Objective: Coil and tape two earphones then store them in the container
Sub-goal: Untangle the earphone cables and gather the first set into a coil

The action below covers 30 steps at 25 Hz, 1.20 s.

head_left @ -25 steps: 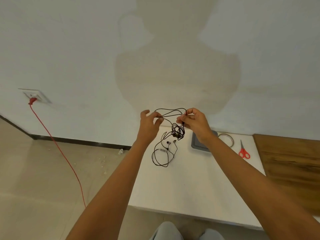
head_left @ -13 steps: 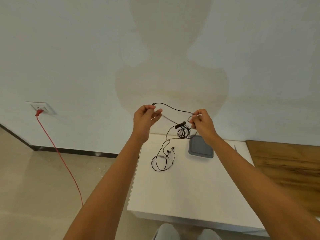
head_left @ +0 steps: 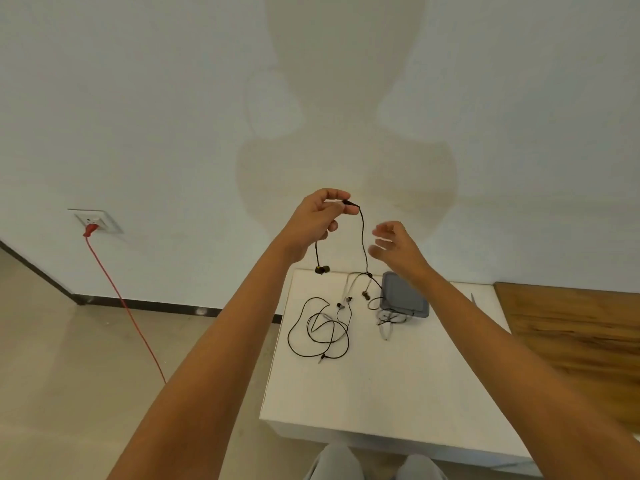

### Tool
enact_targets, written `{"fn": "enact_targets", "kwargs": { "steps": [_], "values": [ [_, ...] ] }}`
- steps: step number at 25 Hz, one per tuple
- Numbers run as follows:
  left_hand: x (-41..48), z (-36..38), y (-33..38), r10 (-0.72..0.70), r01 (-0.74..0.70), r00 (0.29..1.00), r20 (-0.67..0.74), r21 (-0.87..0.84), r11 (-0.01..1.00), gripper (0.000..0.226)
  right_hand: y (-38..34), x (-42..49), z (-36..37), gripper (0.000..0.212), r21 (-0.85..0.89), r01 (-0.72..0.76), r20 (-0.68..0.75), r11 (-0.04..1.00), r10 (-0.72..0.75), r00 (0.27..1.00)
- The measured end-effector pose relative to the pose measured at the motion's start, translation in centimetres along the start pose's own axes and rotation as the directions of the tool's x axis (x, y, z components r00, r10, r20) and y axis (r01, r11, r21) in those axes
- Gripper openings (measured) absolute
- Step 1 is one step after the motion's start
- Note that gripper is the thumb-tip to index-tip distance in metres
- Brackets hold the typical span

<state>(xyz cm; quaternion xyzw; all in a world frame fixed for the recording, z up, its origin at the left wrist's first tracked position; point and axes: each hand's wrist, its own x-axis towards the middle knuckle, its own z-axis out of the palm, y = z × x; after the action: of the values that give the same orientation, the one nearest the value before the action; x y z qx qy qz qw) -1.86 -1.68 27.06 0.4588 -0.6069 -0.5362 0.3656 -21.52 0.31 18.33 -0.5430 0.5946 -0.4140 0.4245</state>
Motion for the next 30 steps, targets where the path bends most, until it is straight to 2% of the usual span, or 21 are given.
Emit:
{"fn": "enact_targets", "kwargs": {
  "steps": [2,4,6,9,11,14,17,19,22,25,26,28,30],
  "values": [
    [-0.2,0.5,0.2,0.02,-0.02,1.0,0.02,0.022,1.0,0.023,-1.7,-0.1,0.2,0.035,0.09,0.048,0.143,0.995,-0.06,0.988],
    [-0.3,0.6,0.7,0.051,-0.051,0.999,0.001,0.015,0.999,0.022,-2.5,-0.2,0.2,0.026,0.072,0.074,0.296,0.995,-0.092,0.951],
    [-0.5,0.3,1.7,0.091,-0.093,0.994,-0.057,-0.048,0.994,0.022,-1.8,-0.4,0.4,0.021,0.005,0.059,0.364,0.998,-0.057,0.93],
    [-1.0,-0.4,3.5,0.127,-0.15,0.982,-0.137,-0.172,0.974,0.019,1.2,-1.1,0.7,0.026,-0.128,-0.027,0.341,0.991,0.07,0.937],
    [-1.6,-0.9,4.5,0.157,-0.181,0.977,-0.147,-0.169,0.969,0.019,2.8,-1.8,1.0,0.027,-0.058,-0.065,0.36,0.996,0.082,0.929],
    [-2.5,-1.6,5.4,0.207,-0.234,0.961,-0.181,-0.145,0.961,0.018,4.0,-2.5,1.5,0.016,-0.009,-0.081,0.371,0.997,0.079,0.925],
    [-3.1,-2.8,4.9,0.161,-0.198,0.938,-0.306,-0.091,0.976,0.017,3.4,-3.2,1.3,0.016,-0.057,-0.051,0.205,0.997,0.062,0.977],
    [-3.5,-3.1,3.1,0.076,-0.061,0.929,-0.362,0.051,0.997,0.016,1.9,-3.9,0.6,0.016,-0.078,-0.005,0.09,0.997,0.012,0.996],
    [-4.6,-2.1,-1.1,-0.045,0.14,0.966,-0.256,0.366,0.92,0.016,-0.8,-5.2,0.0,0.018,-0.177,0.113,0.079,0.978,-0.1,0.992],
    [-6.0,-0.2,-3.4,-0.202,0.196,0.978,-0.058,0.6,0.775,0.031,-2.8,-6.1,-0.1,0.017,-0.289,0.195,0.155,0.937,-0.155,0.976],
    [-6.5,0.4,-3.4,-0.227,0.174,0.974,0.001,0.64,0.748,0.04,-3.4,-6.4,-0.1,0.016,-0.306,0.206,0.184,0.929,-0.154,0.971],
    [-7.0,1.8,-3.1,-0.232,0.133,0.97,0.077,0.63,0.765,0.053,-4.5,-7.0,-0.1,0.014,-0.327,0.214,0.226,0.92,-0.144,0.964],
    [-7.2,3.0,-2.9,-0.19,0.096,0.978,0.083,0.629,0.772,0.061,-5.3,-7.7,-0.3,0.014,-0.365,0.228,0.26,0.903,-0.136,0.956]
  ]
}}
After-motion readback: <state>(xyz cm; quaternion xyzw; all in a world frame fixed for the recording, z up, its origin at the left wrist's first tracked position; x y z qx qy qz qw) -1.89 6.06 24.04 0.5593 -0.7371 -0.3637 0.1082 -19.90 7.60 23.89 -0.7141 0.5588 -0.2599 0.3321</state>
